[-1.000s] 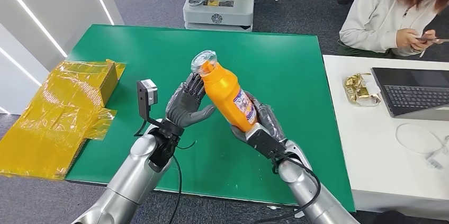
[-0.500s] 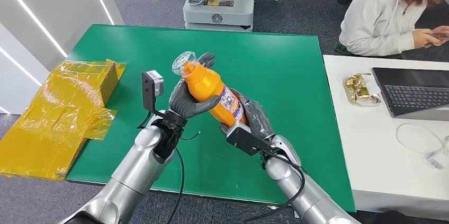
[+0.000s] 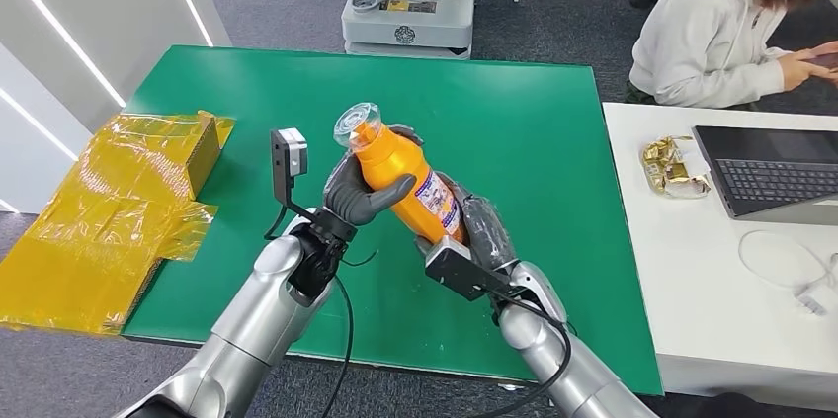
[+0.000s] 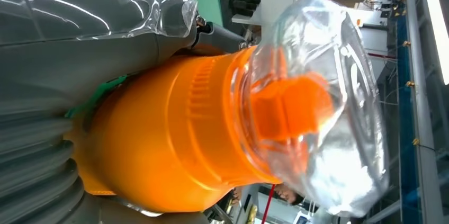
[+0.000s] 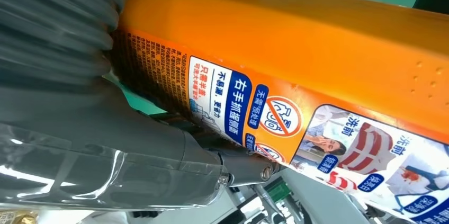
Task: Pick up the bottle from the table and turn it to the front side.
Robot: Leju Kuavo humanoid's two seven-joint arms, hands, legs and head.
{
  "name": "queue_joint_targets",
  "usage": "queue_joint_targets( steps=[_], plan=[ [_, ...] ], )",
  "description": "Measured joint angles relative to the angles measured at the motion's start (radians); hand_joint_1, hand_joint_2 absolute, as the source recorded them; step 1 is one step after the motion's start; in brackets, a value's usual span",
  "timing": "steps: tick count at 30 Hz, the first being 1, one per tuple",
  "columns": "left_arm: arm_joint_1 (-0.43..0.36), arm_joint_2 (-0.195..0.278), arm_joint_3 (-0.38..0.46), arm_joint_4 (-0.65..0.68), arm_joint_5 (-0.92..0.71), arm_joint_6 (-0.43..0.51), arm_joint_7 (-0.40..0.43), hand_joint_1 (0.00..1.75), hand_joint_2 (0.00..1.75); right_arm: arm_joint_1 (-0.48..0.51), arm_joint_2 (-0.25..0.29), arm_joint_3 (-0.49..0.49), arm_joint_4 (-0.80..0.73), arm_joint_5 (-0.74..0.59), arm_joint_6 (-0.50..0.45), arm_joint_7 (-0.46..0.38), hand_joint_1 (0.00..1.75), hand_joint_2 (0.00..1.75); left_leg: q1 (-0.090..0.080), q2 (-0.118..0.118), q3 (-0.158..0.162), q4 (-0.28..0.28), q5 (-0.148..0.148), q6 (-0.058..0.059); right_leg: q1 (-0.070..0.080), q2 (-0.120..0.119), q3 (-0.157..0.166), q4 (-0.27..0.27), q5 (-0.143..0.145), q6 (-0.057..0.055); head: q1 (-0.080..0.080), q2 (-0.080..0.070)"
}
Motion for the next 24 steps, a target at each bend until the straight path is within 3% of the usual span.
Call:
queue_joint_targets(
  steps=[5, 9, 13, 19, 24],
  plan=[
    [0.0, -0.006, -0.006, 0.0, 0.013, 0.001, 0.0, 1.75, 1.75, 0.007, -0.007, -0.001, -0.004, -0.004, -0.008, -0.007, 1.75, 1.75, 0.0, 0.0, 0.0, 0.0, 0.0, 0.0, 0.0, 0.0, 0.0, 0.0, 0.0, 0.0, 0.0, 0.0],
    [-0.003, -0.009, -0.011, 0.0, 0.013, 0.005, -0.003, 1.75, 1.75, 0.011, -0.01, -0.001, -0.01, -0.007, -0.011, -0.005, 0.0, 1.75, 0.0, 0.0, 0.0, 0.0, 0.0, 0.0, 0.0, 0.0, 0.0, 0.0, 0.0, 0.0, 0.0, 0.0],
    [-0.017, -0.013, -0.024, 0.0, -0.032, 0.052, -0.031, 1.75, 1.75, 0.028, -0.023, -0.011, -0.037, -0.04, 0.002, 0.003, 0.0, 1.75, 0.0, 0.0, 0.0, 0.0, 0.0, 0.0, 0.0, 0.0, 0.0, 0.0, 0.0, 0.0, 0.0, 0.0],
    [-0.047, 0.01, -0.025, 0.0, -0.222, 0.179, -0.126, 1.75, 1.75, 0.104, -0.081, -0.042, -0.143, -0.097, 0.028, 0.001, 0.0, 1.75, 0.0, 0.0, 0.0, 0.0, 0.0, 0.0, 0.0, 0.0, 0.0, 0.0, 0.0, 0.0, 0.0, 0.0],
    [-0.078, 0.056, -0.019, 0.0, -0.55, 0.388, -0.196, 1.75, 1.75, 0.178, -0.146, -0.062, -0.259, -0.145, 0.024, -0.011, 0.0, 1.75, 0.0, 0.0, 0.0, 0.0, 0.0, 0.0, 0.0, 0.0, 0.0, 0.0, 0.0, 0.0, 0.0, 0.0]
  ],
)
